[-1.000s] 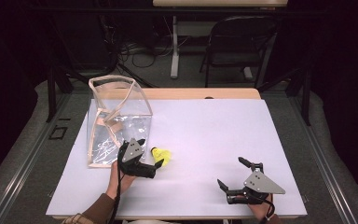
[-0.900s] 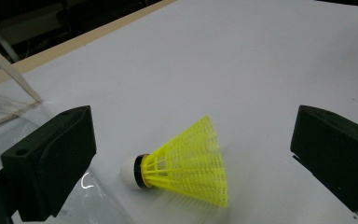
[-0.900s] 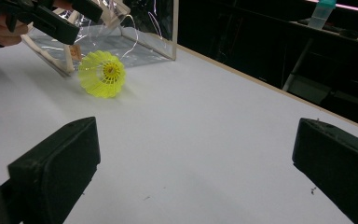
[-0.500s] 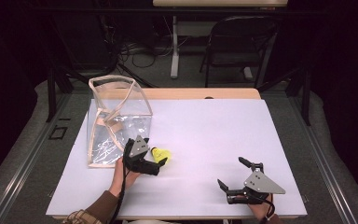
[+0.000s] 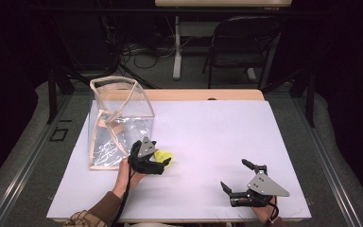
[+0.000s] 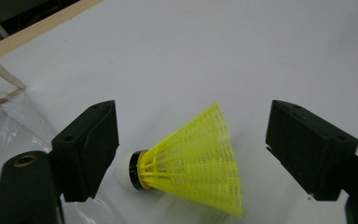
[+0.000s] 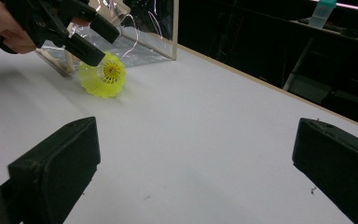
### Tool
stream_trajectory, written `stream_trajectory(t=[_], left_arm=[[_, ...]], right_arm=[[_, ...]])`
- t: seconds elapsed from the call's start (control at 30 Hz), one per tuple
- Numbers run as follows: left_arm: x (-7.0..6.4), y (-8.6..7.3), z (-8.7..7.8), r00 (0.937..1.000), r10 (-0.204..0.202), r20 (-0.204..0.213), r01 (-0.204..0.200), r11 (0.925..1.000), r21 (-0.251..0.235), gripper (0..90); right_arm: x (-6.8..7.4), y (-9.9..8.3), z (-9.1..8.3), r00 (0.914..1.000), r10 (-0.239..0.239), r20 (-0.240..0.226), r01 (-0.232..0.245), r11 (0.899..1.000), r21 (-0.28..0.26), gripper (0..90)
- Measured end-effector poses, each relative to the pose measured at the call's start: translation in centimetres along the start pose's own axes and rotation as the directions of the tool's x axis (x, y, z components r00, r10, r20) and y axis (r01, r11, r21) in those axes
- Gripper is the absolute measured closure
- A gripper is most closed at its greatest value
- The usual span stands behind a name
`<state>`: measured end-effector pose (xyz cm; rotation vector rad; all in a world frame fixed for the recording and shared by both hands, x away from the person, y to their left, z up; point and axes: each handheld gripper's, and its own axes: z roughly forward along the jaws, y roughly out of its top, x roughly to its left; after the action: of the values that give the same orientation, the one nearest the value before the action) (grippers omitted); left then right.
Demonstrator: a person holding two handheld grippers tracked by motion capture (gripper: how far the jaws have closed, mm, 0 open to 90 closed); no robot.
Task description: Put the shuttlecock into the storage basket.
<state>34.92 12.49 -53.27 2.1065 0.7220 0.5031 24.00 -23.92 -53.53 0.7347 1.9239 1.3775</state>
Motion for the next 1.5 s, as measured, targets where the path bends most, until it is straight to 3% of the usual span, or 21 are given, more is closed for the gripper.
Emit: stream_trajectory(t=[0.27, 0.57, 1.07, 1.3, 1.5], left_arm=[[-0.1, -0.4, 0.6, 0.9996, 0.027, -0.003, -0.027, 0.9992, 0.030, 35.3], [-0.1, -0.7, 0.8, 0.9995, 0.028, -0.015, -0.027, 0.9989, 0.038, 55.5], [-0.2, -0.8, 0.4, 0.9972, 0.053, -0.052, -0.052, 0.9986, 0.011, 71.9], [-0.5, -0.8, 0.1, 0.9906, 0.099, -0.094, -0.099, 0.9950, 0.005, 80.2], [-0.2, -0.8, -0.2, 0.9881, 0.096, -0.120, -0.098, 0.9951, -0.013, 86.2]], right_arm=[[0.0, 0.0, 0.0, 1.0000, 0.004, -0.008, -0.004, 1.000, 0.003, 0.2], [0.0, 0.0, 0.0, 1.0000, 0.004, -0.006, -0.004, 1.000, 0.004, 0.2], [-0.1, -0.1, 0.0, 0.9999, 0.005, -0.012, -0.005, 1.000, 0.005, 0.3], [-0.1, -0.1, 0.1, 1.0000, 0.001, -0.006, -0.001, 1.000, 0.007, 0.3], [-0.1, -0.1, 0.1, 1.0000, 0.002, -0.007, -0.002, 1.000, 0.009, 0.3]])
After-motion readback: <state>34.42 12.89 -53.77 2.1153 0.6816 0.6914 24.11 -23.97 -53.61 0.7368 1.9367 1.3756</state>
